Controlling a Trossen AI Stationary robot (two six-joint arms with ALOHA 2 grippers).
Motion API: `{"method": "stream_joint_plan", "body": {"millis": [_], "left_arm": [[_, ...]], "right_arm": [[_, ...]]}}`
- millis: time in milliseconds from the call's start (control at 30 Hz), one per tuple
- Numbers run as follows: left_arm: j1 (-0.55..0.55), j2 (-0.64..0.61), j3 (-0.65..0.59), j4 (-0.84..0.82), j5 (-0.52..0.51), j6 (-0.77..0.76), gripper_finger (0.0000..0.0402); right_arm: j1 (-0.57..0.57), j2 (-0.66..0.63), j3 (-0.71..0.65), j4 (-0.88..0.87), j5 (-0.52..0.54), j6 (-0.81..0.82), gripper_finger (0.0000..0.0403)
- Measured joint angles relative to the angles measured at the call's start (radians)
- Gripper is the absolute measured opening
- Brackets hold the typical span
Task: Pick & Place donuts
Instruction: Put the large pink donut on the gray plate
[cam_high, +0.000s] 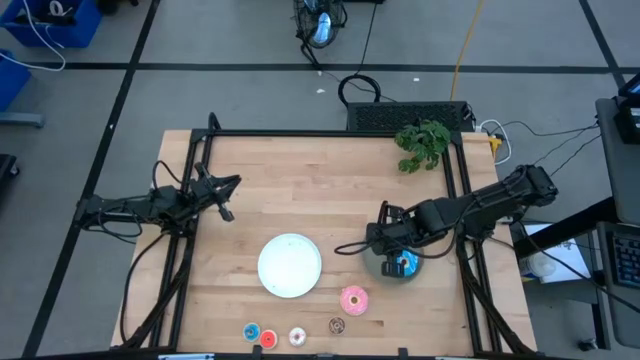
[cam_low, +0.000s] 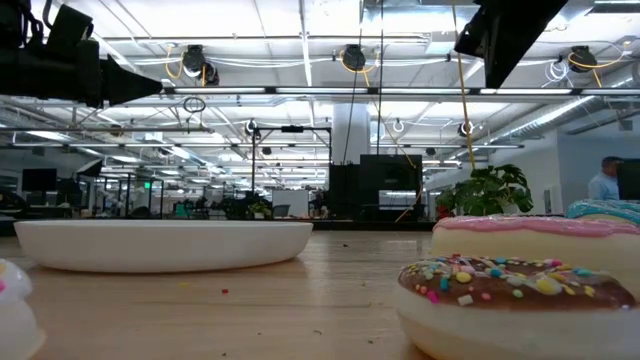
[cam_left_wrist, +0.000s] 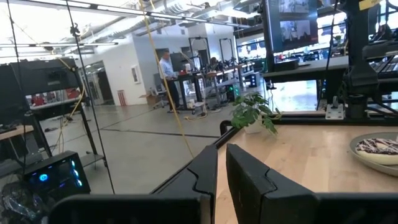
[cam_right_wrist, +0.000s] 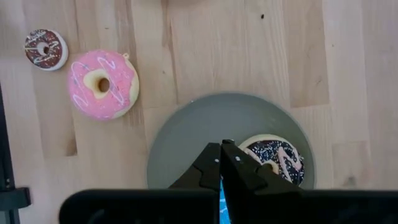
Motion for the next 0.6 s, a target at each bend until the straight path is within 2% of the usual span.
{"method": "stream_joint_plan", "body": {"millis": [600], "left_arm": [[0.0,0.0,0.0,0.0,0.0,0.002,0.0042]], "right_arm": [[0.0,0.0,-0.018,0.082,0.001,-0.047,0.0]]}}
